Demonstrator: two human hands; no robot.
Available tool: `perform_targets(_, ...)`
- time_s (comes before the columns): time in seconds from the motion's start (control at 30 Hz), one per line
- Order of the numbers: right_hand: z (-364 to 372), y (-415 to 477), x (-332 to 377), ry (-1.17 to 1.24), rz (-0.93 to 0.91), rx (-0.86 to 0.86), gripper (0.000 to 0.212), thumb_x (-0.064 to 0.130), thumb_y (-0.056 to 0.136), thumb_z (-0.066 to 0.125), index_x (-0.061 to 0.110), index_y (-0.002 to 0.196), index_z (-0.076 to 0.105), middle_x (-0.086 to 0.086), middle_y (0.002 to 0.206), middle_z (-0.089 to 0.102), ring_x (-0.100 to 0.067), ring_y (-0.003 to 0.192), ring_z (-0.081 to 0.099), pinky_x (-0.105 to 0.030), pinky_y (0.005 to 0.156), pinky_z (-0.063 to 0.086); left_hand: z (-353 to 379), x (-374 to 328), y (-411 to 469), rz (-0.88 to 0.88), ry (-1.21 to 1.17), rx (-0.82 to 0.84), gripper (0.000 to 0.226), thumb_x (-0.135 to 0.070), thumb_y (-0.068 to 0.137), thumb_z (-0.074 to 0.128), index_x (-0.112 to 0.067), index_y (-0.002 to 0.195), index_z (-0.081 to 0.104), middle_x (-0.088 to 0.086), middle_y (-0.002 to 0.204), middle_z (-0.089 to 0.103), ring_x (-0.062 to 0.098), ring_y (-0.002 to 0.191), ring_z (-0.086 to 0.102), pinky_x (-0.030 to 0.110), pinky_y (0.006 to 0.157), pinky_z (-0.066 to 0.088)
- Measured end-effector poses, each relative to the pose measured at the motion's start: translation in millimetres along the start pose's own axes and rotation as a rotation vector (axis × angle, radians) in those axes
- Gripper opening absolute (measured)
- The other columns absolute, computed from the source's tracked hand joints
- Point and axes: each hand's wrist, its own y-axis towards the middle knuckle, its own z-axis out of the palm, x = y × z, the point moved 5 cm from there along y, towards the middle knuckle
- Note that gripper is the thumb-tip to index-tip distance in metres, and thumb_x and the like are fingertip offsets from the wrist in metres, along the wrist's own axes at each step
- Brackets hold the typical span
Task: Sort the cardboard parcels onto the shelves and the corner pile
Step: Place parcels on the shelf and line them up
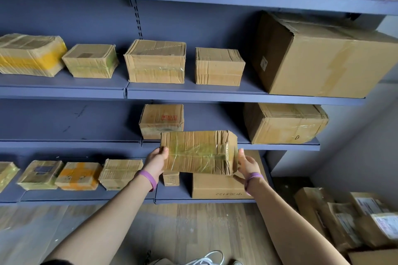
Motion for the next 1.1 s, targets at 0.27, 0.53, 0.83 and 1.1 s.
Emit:
perform_targets(0.27,-6,4,-9,0.175,0.113,0.089,0.038,0.050,0.093,0.060,0.013,0.101,0.064,-0.013,0.107,0.064,-0.030,0.102,0.059,-0.054,0.085,0.056,-6,9,10,-0.131,-0.088,0.069,0.042,-0.034,0.097,0.060,-0.016,0.135,0.056,0.010,0.140,0.055,0.031,0.133,0.047,0.054,0.110,0.040)
perform_targets(0.53,-4,1,-3,0.184,-0.017,0.015,0.025,0.019,0.093,0.068,0.014,0.077,0.049,-0.010,0.086,0.057,-0.025,0.079,0.055,-0.052,0.071,0.057,17,-9,-27,-0.013,0.087,0.072,0.041,-0.036,0.098,0.060,-0.020,0.134,0.052,0.000,0.134,0.050,0.025,0.127,0.048,0.037,0.107,0.041)
perform_targets(0.83,5,-2,-4,0.151,-0.053,-0.049,0.036,0.029,0.075,0.085,0.017,0.076,0.051,-0.004,0.082,0.060,-0.024,0.085,0.053,-0.060,0.093,0.051,63,-18,-47,0.116,0.249,0.217,0.015,-0.038,0.095,0.064,-0.024,0.095,0.057,-0.006,0.094,0.061,0.019,0.098,0.060,0.036,0.094,0.048)
perform_targets(1.1,13,-11,-3,0.101,-0.001,0.204,0.028,0.040,0.094,0.063,0.013,0.100,0.064,-0.001,0.099,0.068,-0.018,0.094,0.063,-0.048,0.094,0.051,31,-7,-25,-0.010,0.147,0.043,0.010,-0.020,0.103,0.051,-0.015,0.100,0.059,0.012,0.117,0.062,0.029,0.104,0.058,0.051,0.097,0.051)
